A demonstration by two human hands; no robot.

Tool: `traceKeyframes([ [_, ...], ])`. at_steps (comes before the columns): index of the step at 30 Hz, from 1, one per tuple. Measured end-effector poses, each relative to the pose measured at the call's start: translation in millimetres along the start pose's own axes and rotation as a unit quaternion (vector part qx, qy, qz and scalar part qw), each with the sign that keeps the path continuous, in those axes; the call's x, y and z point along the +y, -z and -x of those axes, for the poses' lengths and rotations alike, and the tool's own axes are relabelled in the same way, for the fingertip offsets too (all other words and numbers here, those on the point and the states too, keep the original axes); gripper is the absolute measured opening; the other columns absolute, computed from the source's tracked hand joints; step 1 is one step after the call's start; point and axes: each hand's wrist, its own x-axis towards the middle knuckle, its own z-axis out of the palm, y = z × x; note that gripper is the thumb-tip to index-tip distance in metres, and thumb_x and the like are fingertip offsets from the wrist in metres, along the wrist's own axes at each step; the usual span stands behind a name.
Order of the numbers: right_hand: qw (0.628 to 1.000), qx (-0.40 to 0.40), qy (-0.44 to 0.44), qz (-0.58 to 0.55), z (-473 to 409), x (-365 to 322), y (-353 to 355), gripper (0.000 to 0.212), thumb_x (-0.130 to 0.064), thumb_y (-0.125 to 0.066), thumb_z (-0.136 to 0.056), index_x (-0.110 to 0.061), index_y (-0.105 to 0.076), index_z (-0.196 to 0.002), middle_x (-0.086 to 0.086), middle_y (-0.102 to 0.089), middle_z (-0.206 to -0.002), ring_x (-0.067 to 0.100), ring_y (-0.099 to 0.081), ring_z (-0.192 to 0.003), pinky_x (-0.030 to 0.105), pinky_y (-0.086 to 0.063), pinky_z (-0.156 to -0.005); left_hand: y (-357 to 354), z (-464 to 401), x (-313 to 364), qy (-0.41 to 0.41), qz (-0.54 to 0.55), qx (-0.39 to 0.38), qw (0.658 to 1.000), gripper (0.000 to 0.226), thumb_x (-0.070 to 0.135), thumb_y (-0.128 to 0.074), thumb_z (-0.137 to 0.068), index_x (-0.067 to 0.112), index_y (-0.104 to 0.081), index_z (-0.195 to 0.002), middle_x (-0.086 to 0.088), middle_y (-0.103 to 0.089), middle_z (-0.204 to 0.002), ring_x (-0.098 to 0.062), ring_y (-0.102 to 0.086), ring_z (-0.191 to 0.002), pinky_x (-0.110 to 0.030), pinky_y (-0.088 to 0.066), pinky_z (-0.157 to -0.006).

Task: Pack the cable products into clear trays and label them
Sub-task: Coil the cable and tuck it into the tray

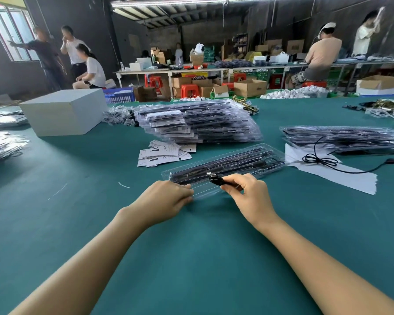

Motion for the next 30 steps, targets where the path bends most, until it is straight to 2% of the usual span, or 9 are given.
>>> traceKeyframes([
  [3, 1.0, -0.004, -0.004, 0.0, -0.5, -1.1, 0.1, 0.019, -0.009, -0.072, -0.084, -0.015, -0.074, -0.101, 0.003, -0.064, -0.081, 0.011, -0.053, -0.073, 0.012, -0.041, -0.069, 3.8, -1.7, -4.6, -0.037, -0.025, -0.017, 0.999, 0.034, 0.035, -0.038, -0.102, 0.021, -0.062, -0.121, 0.008, -0.061, -0.128, -0.02, -0.056, -0.115, -0.035, -0.045, -0.09],
  [5, 1.0, -0.005, -0.007, 0.0, -0.4, -1.1, 0.3, 0.019, -0.009, -0.072, -0.084, -0.015, -0.074, -0.101, 0.003, -0.065, -0.081, 0.012, -0.054, -0.074, 0.015, -0.042, -0.07, 3.6, -4.2, -5.2, -0.068, -0.087, -0.022, 0.994, 0.032, 0.03, -0.036, -0.103, 0.012, -0.06, -0.113, -0.005, -0.064, -0.108, -0.028, -0.058, -0.102, -0.036, -0.044, -0.082],
  [7, 1.0, -0.005, -0.008, 0.0, -0.2, -1.0, 0.1, 0.018, -0.009, -0.072, -0.084, -0.015, -0.074, -0.101, 0.003, -0.065, -0.081, 0.013, -0.054, -0.074, 0.016, -0.042, -0.07, 2.1, -5.1, -1.6, -0.088, -0.15, -0.037, 0.984, 0.018, 0.02, -0.036, -0.102, 0.009, -0.051, -0.101, -0.005, -0.051, -0.086, -0.03, -0.055, -0.086, -0.035, -0.04, -0.07],
  [10, 1.0, -0.005, -0.011, -0.002, 0.0, -0.3, -0.3, 0.018, -0.01, -0.072, -0.083, -0.016, -0.074, -0.101, 0.001, -0.062, -0.079, 0.012, -0.054, -0.073, 0.013, -0.042, -0.069, 4.9, -2.5, 2.6, -0.109, -0.179, -0.059, 0.976, 0.008, 0.002, -0.042, -0.093, 0.009, -0.044, -0.091, -0.005, -0.046, -0.087, -0.027, -0.051, -0.078, -0.038, -0.047, -0.069],
  [13, 1.0, -0.006, -0.013, -0.005, -0.4, 0.8, -0.4, 0.019, -0.01, -0.072, -0.083, -0.018, -0.074, -0.101, 0.001, -0.062, -0.079, 0.013, -0.054, -0.073, 0.019, -0.044, -0.071, 6.7, 6.4, 6.7, -0.163, -0.255, -0.03, 0.953, 0.014, -0.006, -0.056, -0.078, 0.006, -0.055, -0.071, -0.009, -0.051, -0.077, -0.03, -0.059, -0.079, -0.034, -0.051, -0.052],
  [18, 1.0, -0.01, -0.005, 0.008, -0.3, 3.5, -2.3, 0.02, -0.012, -0.072, -0.084, -0.02, -0.074, -0.102, 0.003, -0.062, -0.081, 0.013, -0.054, -0.072, 0.015, -0.042, -0.07, -4.1, 18.8, 10.6, -0.067, -0.189, 0.04, 0.979, 0.024, -0.005, -0.076, -0.06, 0.005, -0.056, -0.068, -0.009, -0.053, -0.066, -0.025, -0.052, -0.055, -0.03, -0.045, -0.038],
  [23, 1.0, -0.008, 0.003, 0.009, -0.8, 4.1, -2.4, 0.02, -0.012, -0.072, -0.084, -0.021, -0.074, -0.102, 0.001, -0.059, -0.079, 0.007, -0.05, -0.07, 0.007, -0.037, -0.068, 7.8, 13.9, 9.8, -0.068, -0.202, 0.057, 0.975, 0.035, -0.009, -0.074, -0.04, 0.009, -0.053, -0.063, -0.002, -0.047, -0.051, -0.023, -0.043, -0.038, -0.024, -0.025, -0.032],
  [27, 1.0, 0.0, 0.01, 0.006, -1.7, 3.2, -3.2, 0.02, -0.012, -0.071, -0.084, -0.02, -0.074, -0.102, 0.002, -0.059, -0.076, 0.011, -0.051, -0.071, 0.008, -0.037, -0.066, 10.6, -1.5, -5.4, 0.009, -0.128, 0.041, 0.991, 0.025, 0.002, -0.047, -0.08, 0.011, -0.052, -0.102, 0.0, -0.065, -0.094, -0.029, -0.061, -0.079, -0.035, -0.04, -0.06],
  [30, 1.0, 0.015, 0.019, -0.003, -2.2, 3.3, -4.3, 0.02, -0.009, -0.071, -0.083, -0.017, -0.074, -0.102, 0.002, -0.06, -0.075, 0.014, -0.052, -0.073, 0.008, -0.037, -0.066, 15.7, -11.8, -13.8, 0.064, -0.037, 0.014, 0.997, 0.023, 0.006, -0.039, -0.09, 0.016, -0.052, -0.106, 0.006, -0.068, -0.104, -0.027, -0.061, -0.091, -0.036, -0.045, -0.072],
])
